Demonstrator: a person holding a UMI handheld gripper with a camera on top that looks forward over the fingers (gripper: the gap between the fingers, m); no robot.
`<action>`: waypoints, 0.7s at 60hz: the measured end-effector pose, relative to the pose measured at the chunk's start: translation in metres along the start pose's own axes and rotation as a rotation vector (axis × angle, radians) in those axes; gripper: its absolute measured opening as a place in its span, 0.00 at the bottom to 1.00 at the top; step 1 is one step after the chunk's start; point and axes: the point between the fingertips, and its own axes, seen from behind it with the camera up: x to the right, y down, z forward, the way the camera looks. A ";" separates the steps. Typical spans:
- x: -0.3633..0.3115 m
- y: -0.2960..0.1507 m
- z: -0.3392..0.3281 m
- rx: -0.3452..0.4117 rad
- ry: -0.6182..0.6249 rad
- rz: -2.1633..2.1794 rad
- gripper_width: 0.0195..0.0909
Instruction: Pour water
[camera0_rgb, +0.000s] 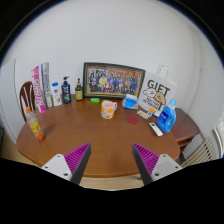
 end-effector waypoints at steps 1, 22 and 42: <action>-0.003 0.002 0.001 0.001 0.001 0.000 0.93; -0.135 0.033 -0.001 -0.021 -0.068 -0.033 0.93; -0.352 0.022 0.023 0.071 -0.273 -0.019 0.94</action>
